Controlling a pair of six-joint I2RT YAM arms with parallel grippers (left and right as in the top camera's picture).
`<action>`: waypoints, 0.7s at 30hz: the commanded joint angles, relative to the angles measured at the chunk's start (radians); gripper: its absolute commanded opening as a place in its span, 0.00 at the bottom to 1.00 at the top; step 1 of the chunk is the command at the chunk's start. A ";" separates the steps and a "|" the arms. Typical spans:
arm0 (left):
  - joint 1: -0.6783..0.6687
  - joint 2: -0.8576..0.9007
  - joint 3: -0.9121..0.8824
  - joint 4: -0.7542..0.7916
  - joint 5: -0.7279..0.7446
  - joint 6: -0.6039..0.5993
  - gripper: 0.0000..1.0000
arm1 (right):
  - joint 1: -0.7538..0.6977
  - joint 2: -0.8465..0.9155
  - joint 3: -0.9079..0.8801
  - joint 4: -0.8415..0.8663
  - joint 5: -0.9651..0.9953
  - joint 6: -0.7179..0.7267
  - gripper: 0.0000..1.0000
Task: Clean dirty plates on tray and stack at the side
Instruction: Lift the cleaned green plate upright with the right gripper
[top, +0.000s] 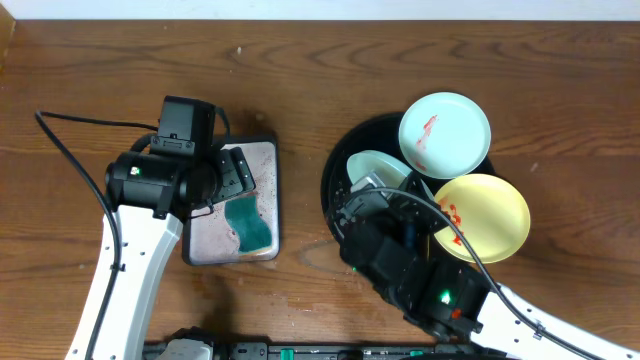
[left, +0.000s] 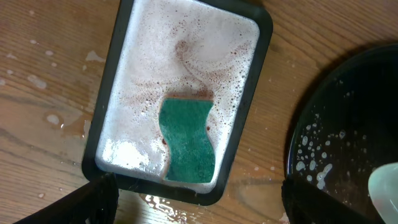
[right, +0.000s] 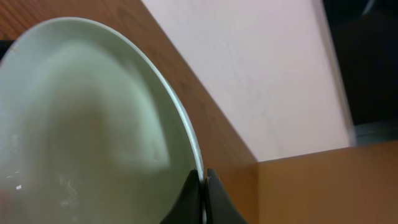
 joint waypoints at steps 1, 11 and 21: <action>0.005 0.000 0.011 -0.004 0.003 0.010 0.84 | 0.024 -0.013 0.023 -0.002 0.100 -0.021 0.01; 0.005 0.000 0.011 -0.004 0.003 0.010 0.85 | 0.024 -0.013 0.023 -0.004 0.100 0.015 0.01; 0.005 0.000 0.011 -0.004 0.003 0.010 0.84 | -0.174 -0.013 0.023 -0.170 -0.439 0.600 0.01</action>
